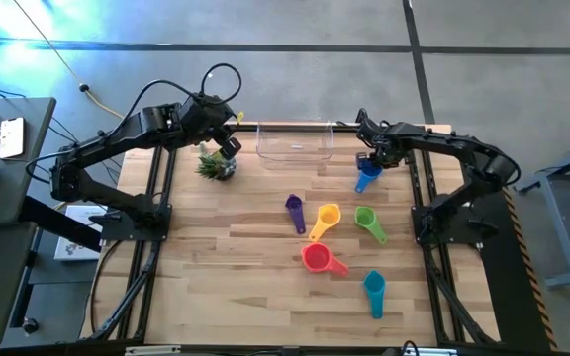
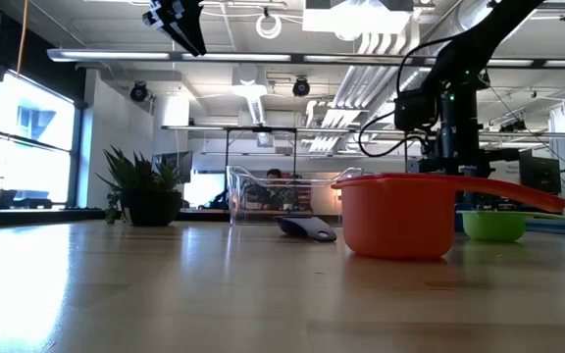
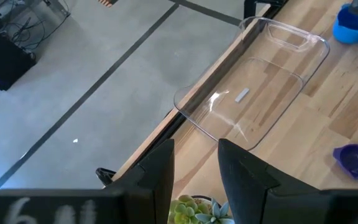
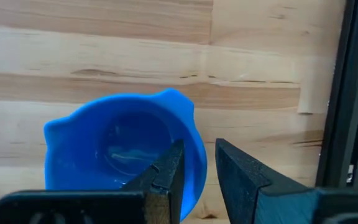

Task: Nest measuring cups in basket
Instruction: Stack the blue measuring cup on top of the red measuring cup, then stack the yellow measuring cup on top of the blue measuring cup

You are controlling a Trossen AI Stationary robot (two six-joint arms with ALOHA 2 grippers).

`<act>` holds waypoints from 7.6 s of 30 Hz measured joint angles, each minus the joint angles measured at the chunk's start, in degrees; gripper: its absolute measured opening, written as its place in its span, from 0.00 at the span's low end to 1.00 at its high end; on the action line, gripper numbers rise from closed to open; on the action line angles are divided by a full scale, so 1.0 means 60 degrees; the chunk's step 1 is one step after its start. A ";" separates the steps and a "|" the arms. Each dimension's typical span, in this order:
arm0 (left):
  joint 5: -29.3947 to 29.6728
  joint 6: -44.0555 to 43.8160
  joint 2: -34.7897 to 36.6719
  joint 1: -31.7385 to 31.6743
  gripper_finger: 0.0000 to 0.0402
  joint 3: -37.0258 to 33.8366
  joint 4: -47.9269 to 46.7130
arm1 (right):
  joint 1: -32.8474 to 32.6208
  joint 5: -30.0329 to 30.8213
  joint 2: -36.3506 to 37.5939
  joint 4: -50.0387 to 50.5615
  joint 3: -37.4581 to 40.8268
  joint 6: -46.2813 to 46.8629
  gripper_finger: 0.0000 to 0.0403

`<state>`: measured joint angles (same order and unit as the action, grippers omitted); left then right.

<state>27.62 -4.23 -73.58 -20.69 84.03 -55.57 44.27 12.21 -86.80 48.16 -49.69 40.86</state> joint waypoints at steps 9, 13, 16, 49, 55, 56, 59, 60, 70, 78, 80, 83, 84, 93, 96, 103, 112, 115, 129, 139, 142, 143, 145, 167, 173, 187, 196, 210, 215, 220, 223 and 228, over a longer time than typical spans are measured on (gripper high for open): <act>0.0000 0.0058 -0.0001 0.0000 0.28 0.0000 0.0000 | 0.0002 0.0177 0.0004 -0.0020 0.0000 -0.0667 0.02; 0.0000 0.0058 -0.0001 0.0000 0.28 0.0000 0.0000 | 0.0004 0.0229 0.0004 -0.0015 0.0000 -0.0819 0.03; 0.0000 0.0058 0.0000 0.0000 0.28 0.0000 0.0000 | 0.0000 0.0231 0.0004 -0.0018 0.0000 -0.1098 0.01; -0.0295 -0.0284 0.0000 -0.0004 0.28 0.0000 -0.0026 | -0.0037 -0.0358 0.0051 0.2750 -0.2401 -0.4657 0.00; -0.0295 -0.0284 0.0000 -0.0004 0.28 0.0000 -0.0026 | -0.0269 -0.1269 0.0051 0.2839 -0.2404 -0.5429 0.00; -0.0295 -0.0284 -0.0001 -0.0004 0.28 0.0000 -0.0026 | -0.0322 -0.1428 0.0057 0.2872 -0.2404 -0.5539 0.00; -0.0295 -0.0280 -0.0003 -0.0003 0.28 0.0000 -0.0026 | -0.0520 -0.1868 0.0214 0.2979 -0.2404 -0.5756 0.00; -0.0295 -0.0280 0.0000 -0.0004 0.28 0.0000 -0.0026 | -0.0586 -0.2029 0.0319 0.2997 -0.2404 -0.5826 0.00; -0.0852 -0.0744 -0.0002 -0.0004 0.28 0.0000 -0.0026 | -0.2059 -0.3335 0.1617 0.3009 -0.2404 -0.6060 0.00; -0.2755 -0.1510 -0.0004 0.0148 0.28 0.0000 -0.0286 | -0.4229 -0.3763 0.1665 0.2537 -0.2407 -0.5608 0.00; -0.3022 -0.1678 -0.0004 0.0265 0.28 0.0000 -0.0418 | -0.4749 -0.3767 0.1665 0.2272 -0.2405 -0.5329 0.00; -0.3186 -0.2019 -0.0004 0.0496 0.28 0.0000 -0.0660 | -0.5456 -0.3898 0.1665 0.1767 -0.2404 -0.5037 0.00; -0.3284 -0.2140 -0.0004 0.0577 0.28 0.0000 -0.0781 | -0.5678 -0.3955 0.1665 0.1536 -0.2405 -0.4923 0.00; -0.4242 -0.3400 -0.0004 0.1677 0.28 0.0000 -0.1343 | -0.7356 -0.4386 0.1665 -0.0821 -0.2405 -0.4381 0.00; -0.4262 -0.3833 -0.0004 0.2106 0.28 0.0000 -0.1341 | -0.7784 -0.4393 0.1665 -0.1337 -0.2404 -0.4381 0.00; -0.4261 -0.4767 -0.0004 0.3090 0.28 0.0000 -0.1333 | -0.8262 -0.4393 0.1665 -0.2254 -0.2408 -0.4503 0.00; -0.4250 -0.5786 -0.0004 0.3970 0.28 0.0000 -0.1296 | -0.8067 -0.4786 0.1390 -0.2573 -0.2412 -0.4667 0.00; -0.4236 -0.6008 -0.0008 0.4103 0.28 0.0004 -0.1243 | -0.7911 -0.5082 0.1158 -0.2688 -0.2418 -0.4752 0.00; -0.3661 -0.6528 -0.0026 0.4105 0.28 0.0004 -0.1253 | -0.7796 -0.5617 -0.0492 -0.0426 -0.4634 -0.6528 0.00; -0.3643 -0.6539 -0.0026 0.4102 0.28 0.0004 -0.1253 | -0.7818 -0.5861 -0.1436 -0.0201 -0.4743 -0.6667 0.00; -0.3636 -0.6535 -0.0026 0.4102 0.28 0.0004 -0.1249 | -0.7821 -0.5858 -0.1666 -0.0195 -0.4743 -0.6827 0.00; -0.3636 -0.6535 -0.0026 0.4102 0.28 0.0004 -0.1249 | -0.7821 -0.5831 -0.1742 -0.0191 -0.4743 -0.6873 0.00; -0.3632 -0.6535 -0.0026 0.4102 0.28 0.0004 -0.1250 | -0.7821 -0.5782 -0.1902 -0.0208 -0.4726 -0.7013 0.00; -0.3639 -0.6517 -0.0026 0.4102 0.28 0.0004 -0.1264 | -0.8094 -0.4791 -0.2554 0.0244 -0.4703 -0.7884 0.00; -0.3639 -0.6517 -0.0026 0.4102 0.28 0.0004 -0.1262 | -0.8094 -0.4863 -0.2550 0.0274 -0.4703 -0.7889 0.00; -0.3643 -0.6517 -0.0026 0.4100 0.28 0.0004 -0.1264 | -0.8094 -0.4878 -0.2550 0.0229 -0.4703 -0.7816 0.13; -0.3645 -0.6410 -0.0026 0.4100 0.28 0.0004 -0.1264 | -0.8065 -0.4759 -0.2364 0.0453 -0.4703 -0.6475 0.16; -0.3654 -0.6178 -0.0022 0.4099 0.28 0.0004 -0.1286 | -0.7405 -0.2687 -0.0957 0.1689 -0.4703 -0.4641 0.17; -0.3652 -0.5940 -0.0022 0.4099 0.28 0.0004 -0.1286 | -0.6821 -0.2265 -0.0729 0.1822 -0.4703 -0.4629 0.17; -0.3650 -0.5932 -0.0022 0.4098 0.28 0.0004 -0.1280 | -0.6161 -0.2406 -0.0721 0.1350 -0.4376 -0.4612 0.17; -0.3650 -0.5931 -0.0022 0.4098 0.28 0.0004 -0.1277 | -0.5731 -0.2929 -0.0625 0.0781 -0.3588 -0.4313 0.17; -0.3646 -0.5931 -0.0022 0.4098 0.28 0.0004 -0.1260 | -0.5341 -0.3251 -0.0535 0.0306 -0.2682 -0.3129 0.17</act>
<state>5.74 -39.81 -73.71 3.90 84.05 -63.13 12.22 -7.30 -90.01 50.00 -65.78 22.08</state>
